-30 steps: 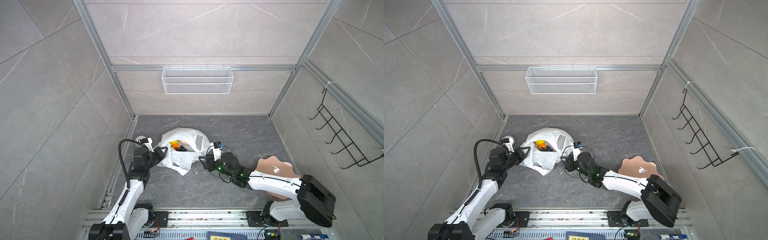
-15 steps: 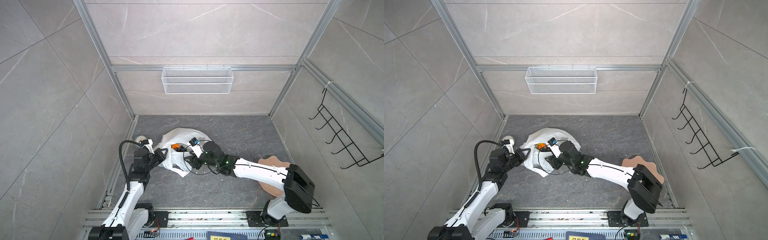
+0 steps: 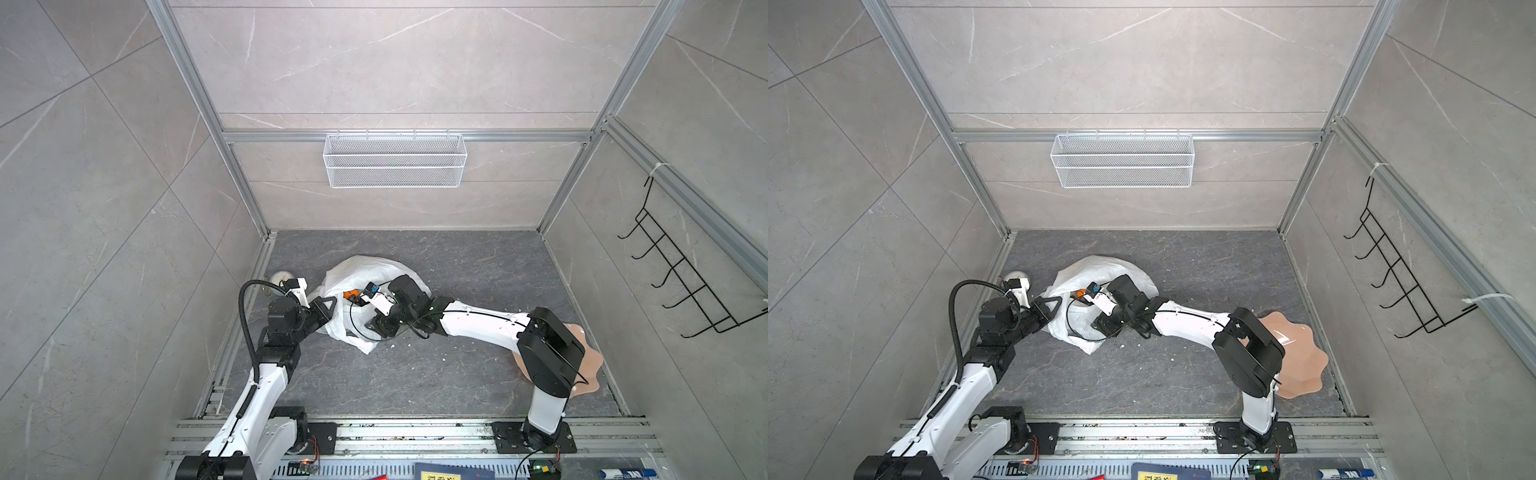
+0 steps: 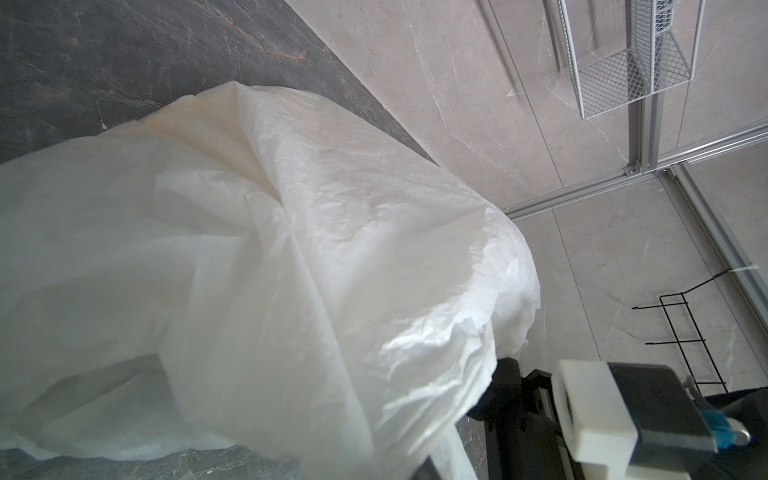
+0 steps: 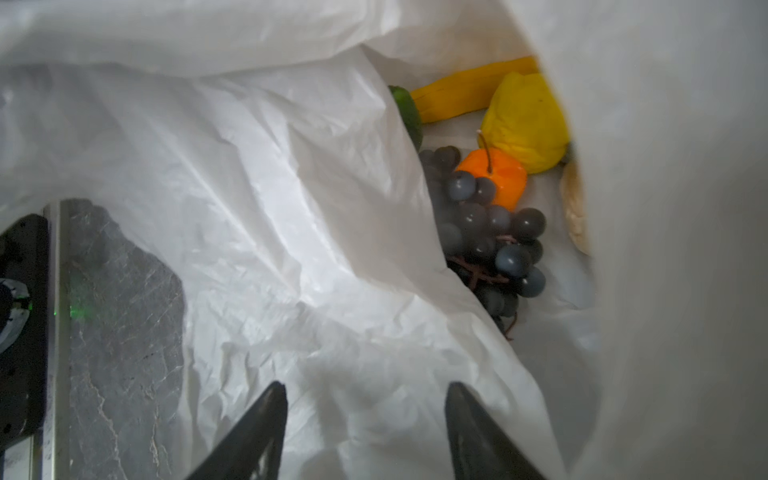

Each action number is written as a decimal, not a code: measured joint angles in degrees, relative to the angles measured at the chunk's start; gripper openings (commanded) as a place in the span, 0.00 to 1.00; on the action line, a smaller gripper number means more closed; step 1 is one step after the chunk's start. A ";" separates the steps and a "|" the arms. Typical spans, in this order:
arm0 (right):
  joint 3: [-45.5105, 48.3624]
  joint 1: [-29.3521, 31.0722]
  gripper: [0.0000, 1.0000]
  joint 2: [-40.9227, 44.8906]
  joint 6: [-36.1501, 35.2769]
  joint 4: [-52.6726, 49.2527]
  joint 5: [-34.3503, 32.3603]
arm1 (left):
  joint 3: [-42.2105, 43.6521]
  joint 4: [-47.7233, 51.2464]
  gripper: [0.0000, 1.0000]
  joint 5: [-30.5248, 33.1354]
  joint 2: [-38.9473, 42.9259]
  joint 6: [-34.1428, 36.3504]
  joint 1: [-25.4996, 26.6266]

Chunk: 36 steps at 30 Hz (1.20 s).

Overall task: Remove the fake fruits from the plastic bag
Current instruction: 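Insert the right gripper into the bag opening toward the black grapes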

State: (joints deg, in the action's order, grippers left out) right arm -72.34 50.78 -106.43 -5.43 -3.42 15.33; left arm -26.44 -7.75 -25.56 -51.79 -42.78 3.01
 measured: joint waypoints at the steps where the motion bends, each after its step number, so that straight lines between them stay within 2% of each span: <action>1: 0.00 0.17 0.46 -0.09 -0.24 0.00 0.61 | 0.00 0.00 0.00 0.00 -0.04 0.02 0.00; 2: 0.02 0.42 0.44 -0.09 -0.42 0.04 0.87 | 0.00 -0.02 0.00 0.00 -0.13 0.07 0.00; 8: 4.52 2.38 0.59 2.05 -0.81 4.35 -1.99 | 0.00 0.13 0.00 0.00 -0.24 0.35 0.00; 12: 5.14 2.38 0.64 3.98 -2.27 4.81 -4.26 | 0.00 0.50 0.00 0.00 -0.24 0.37 0.09; 20: -1.49 1.84 0.77 2.40 -6.88 3.39 -6.14 | 0.00 1.07 0.00 -0.09 -0.24 0.37 0.39; 23: -4.04 1.09 0.78 0.15 -8.20 2.62 -5.88 | 0.00 1.27 0.00 -0.09 -0.24 0.37 0.46; 27: -7.08 0.13 0.72 -3.65 -9.90 -0.33 -3.48 | 0.00 1.31 0.00 -0.09 -0.24 0.37 0.61; 32: -7.34 0.04 0.43 -5.84 -11.08 -4.09 1.40 | 0.00 1.33 0.00 0.11 -0.20 0.42 0.61; 36: -6.01 0.26 0.19 -5.38 -9.14 -2.89 3.52 | -0.44 3.37 0.09 3.30 0.52 0.94 0.61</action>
State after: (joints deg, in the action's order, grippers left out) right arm -78.35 51.05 -111.81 -14.57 -6.31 18.85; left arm -26.87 -4.38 -22.26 -51.27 -41.85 3.62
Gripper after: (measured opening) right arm 0.282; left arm 0.058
